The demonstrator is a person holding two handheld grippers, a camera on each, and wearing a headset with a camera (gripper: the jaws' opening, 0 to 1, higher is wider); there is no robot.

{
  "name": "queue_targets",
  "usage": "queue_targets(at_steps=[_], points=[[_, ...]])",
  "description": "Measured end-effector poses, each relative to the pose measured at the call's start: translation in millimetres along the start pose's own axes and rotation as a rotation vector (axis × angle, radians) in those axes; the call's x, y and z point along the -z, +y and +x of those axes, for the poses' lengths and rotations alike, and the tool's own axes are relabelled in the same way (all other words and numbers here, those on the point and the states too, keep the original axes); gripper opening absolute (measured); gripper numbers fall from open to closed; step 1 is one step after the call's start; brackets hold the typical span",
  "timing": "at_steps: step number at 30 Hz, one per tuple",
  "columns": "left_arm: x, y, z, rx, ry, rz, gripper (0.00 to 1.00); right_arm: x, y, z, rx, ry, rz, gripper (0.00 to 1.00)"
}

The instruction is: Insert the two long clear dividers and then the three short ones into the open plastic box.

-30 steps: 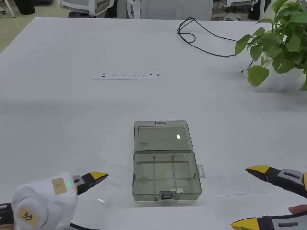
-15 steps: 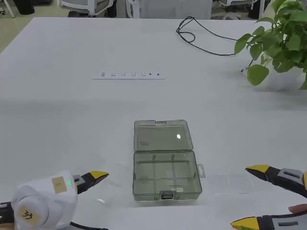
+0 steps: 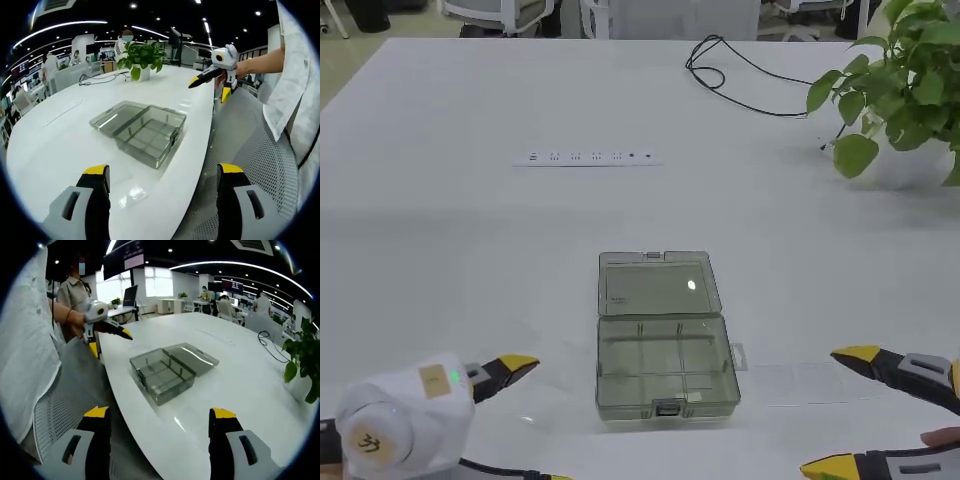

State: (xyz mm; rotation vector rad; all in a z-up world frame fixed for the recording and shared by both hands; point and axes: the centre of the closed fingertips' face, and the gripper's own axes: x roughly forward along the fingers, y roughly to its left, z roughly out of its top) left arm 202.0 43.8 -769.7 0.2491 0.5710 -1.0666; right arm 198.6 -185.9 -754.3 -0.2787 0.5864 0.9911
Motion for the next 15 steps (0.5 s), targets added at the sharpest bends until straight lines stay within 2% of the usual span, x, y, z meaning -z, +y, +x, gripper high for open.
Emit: queue_targets(at_steps=[7,10,15], points=[[0.2,21.7,-10.9,-0.052,-0.007,-0.031,0.88,-0.2,0.2,-0.5,0.0,-0.001,0.003,0.81],[1.9,31.8,-15.5,-0.076,0.001,-0.035,0.88,-0.6,0.3,-0.7,0.0,-0.001,0.002,0.8],[7.6,54.0,-23.8,-0.129,0.027,-0.075,0.87,-1.9,0.4,-0.1,-0.002,-0.003,0.003,0.8]])
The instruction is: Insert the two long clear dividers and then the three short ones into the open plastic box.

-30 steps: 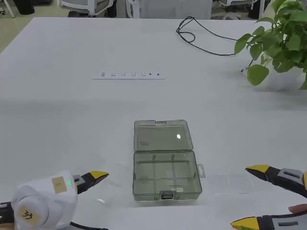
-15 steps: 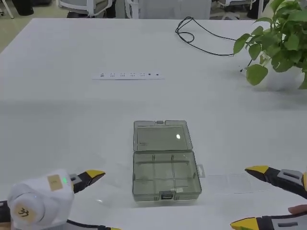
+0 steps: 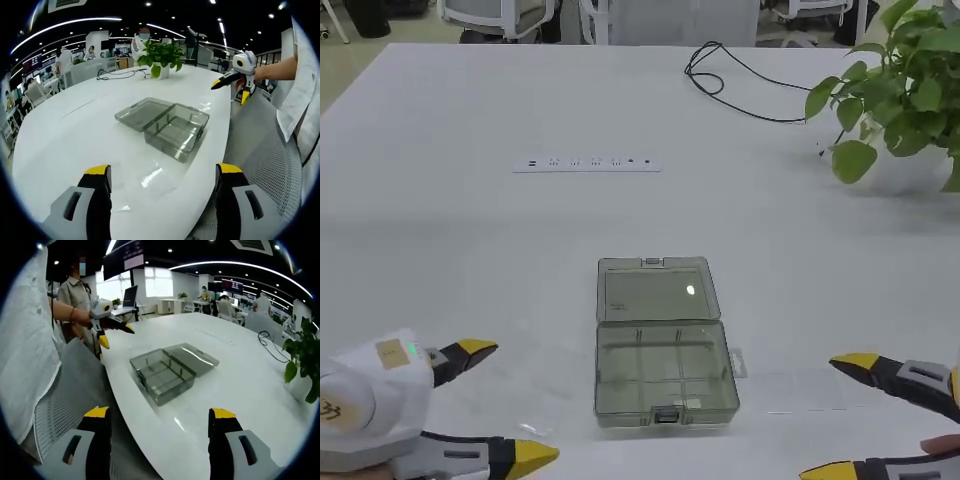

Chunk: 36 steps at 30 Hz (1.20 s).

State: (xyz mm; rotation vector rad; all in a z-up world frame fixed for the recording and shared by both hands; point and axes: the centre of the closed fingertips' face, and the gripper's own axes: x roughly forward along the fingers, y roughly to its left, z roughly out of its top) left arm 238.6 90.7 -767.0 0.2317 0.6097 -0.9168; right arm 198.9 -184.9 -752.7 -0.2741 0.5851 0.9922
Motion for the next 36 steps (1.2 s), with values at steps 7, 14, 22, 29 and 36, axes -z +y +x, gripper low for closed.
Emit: queue_targets(at_steps=[7,14,22,29,36], points=[[4.1,18.0,-3.6,-0.04,0.039,-0.026,0.83,-0.9,-0.7,0.4,-0.002,-0.001,-0.001,0.8],[18.8,37.5,-3.2,-0.089,0.118,-0.078,0.78,0.2,0.0,0.9,-0.002,-0.001,0.005,0.8],[33.3,55.5,2.8,-0.124,0.193,-0.125,0.7,0.9,0.9,3.1,-0.01,0.004,0.011,0.79],[47.4,65.6,6.7,-0.139,0.28,-0.165,0.59,-2.7,1.2,5.8,-0.014,-0.001,0.011,0.79],[60.0,68.8,13.6,-0.146,0.349,-0.19,0.56,-2.0,1.3,6.9,-0.017,0.0,0.014,0.78]])
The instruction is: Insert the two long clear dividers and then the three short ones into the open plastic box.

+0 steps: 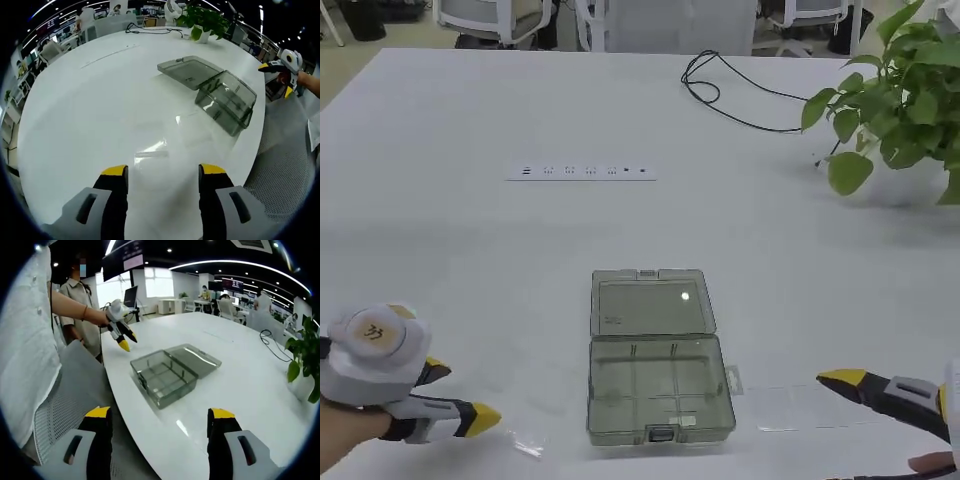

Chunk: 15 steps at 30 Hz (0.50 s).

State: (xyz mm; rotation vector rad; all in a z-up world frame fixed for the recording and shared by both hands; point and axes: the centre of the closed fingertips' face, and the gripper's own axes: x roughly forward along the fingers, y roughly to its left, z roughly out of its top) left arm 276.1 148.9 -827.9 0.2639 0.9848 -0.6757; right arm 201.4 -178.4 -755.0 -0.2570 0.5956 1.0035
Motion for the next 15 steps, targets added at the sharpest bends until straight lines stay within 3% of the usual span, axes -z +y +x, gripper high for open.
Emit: queue_targets(at_steps=[15], points=[[10.4,7.7,16.3,-0.043,0.111,-0.003,0.47,-0.1,-0.4,2.5,0.0,0.001,0.008,0.78]])
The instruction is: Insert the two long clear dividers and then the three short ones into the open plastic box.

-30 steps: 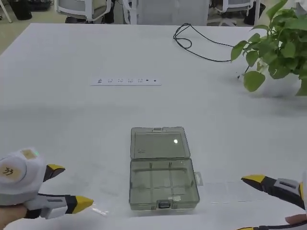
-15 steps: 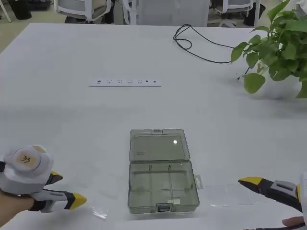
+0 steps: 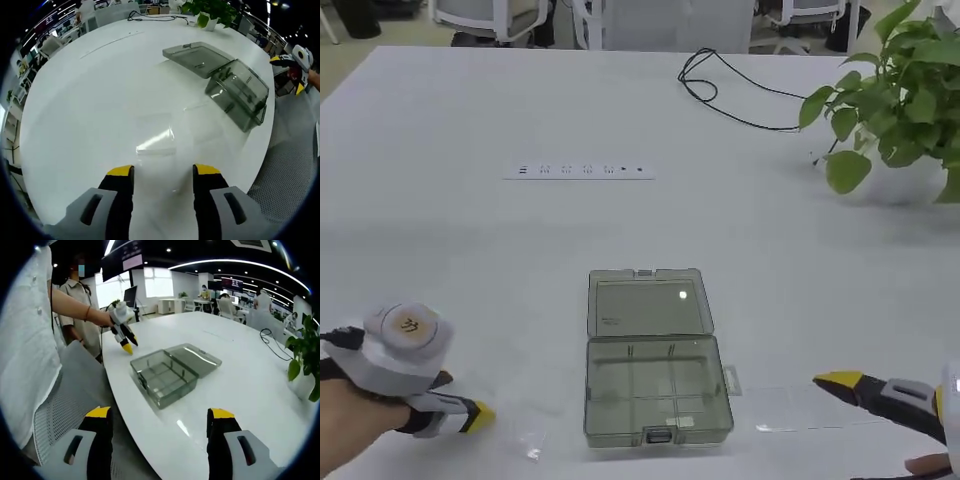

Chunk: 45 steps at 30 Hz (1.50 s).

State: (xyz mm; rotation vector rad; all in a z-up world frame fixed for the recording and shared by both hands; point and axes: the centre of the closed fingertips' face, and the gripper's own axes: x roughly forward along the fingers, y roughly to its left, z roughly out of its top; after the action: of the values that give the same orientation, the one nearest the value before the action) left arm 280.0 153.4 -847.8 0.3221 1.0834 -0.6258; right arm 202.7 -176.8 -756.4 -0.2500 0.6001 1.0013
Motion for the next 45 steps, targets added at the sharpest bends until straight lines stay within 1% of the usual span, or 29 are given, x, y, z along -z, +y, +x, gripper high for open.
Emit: queue_targets(at_steps=[2,3,5,6,7,9,10,13,17,20,23,25,27,31,39,42,45], points=[[-1.3,1.4,0.8,-0.005,0.002,0.008,0.46,-0.7,-0.6,-0.1,0.002,-0.003,0.002,0.78],[-1.6,2.2,0.9,-0.007,0.006,0.001,0.46,-0.5,-0.8,0.1,0.003,-0.004,0.002,0.78],[-1.4,1.6,1.0,-0.007,0.012,0.005,0.47,-0.2,-1.0,0.5,0.003,-0.005,0.003,0.78],[-0.1,2.5,0.5,-0.016,0.022,0.028,0.46,0.0,-1.0,0.6,0.003,-0.005,0.004,0.78],[0.5,4.8,0.9,-0.021,0.025,0.032,0.45,0.1,-1.1,0.7,0.004,-0.005,0.004,0.78],[0.3,8.6,1.7,-0.033,0.032,0.021,0.43,0.2,-1.7,0.9,0.006,-0.007,0.005,0.78],[0.2,9.4,2.2,-0.039,0.038,0.026,0.42,0.0,-1.8,0.9,0.007,-0.008,0.006,0.78],[0.6,9.1,2.6,-0.046,0.063,0.027,0.42,-0.1,-1.7,0.8,0.009,-0.007,0.004,0.77],[1.4,8.1,2.5,-0.05,0.093,0.012,0.42,1.2,-1.6,0.4,0.01,-0.004,0.003,0.77],[0.8,10.4,4.6,-0.053,0.113,0.001,0.42,1.6,-0.9,0.2,0.01,-0.004,0.004,0.77],[0.1,10.3,4.8,-0.056,0.135,-0.006,0.41,2.4,-0.5,0.0,0.01,-0.004,0.006,0.77],[-0.5,12.3,5.1,-0.061,0.148,-0.018,0.4,2.7,-0.4,0.2,0.011,-0.004,0.007,0.77],[0.6,14.3,4.1,-0.069,0.165,-0.042,0.36,2.4,-0.5,0.4,0.011,-0.007,0.006,0.77],[1.3,15.1,3.9,-0.072,0.176,-0.049,0.32,2.6,0.0,0.6,0.012,-0.009,0.007,0.77],[2.2,14.8,4.7,-0.075,0.179,-0.059,0.32,3.0,0.4,0.4,0.011,-0.008,0.01,0.77],[2.4,14.5,4.3,-0.073,0.172,-0.065,0.31,3.1,0.5,0.3,0.012,-0.007,0.01,0.77],[2.1,12.6,1.6,-0.059,0.15,-0.105,0.3,3.1,0.8,0.2,0.011,-0.007,0.01,0.77]])
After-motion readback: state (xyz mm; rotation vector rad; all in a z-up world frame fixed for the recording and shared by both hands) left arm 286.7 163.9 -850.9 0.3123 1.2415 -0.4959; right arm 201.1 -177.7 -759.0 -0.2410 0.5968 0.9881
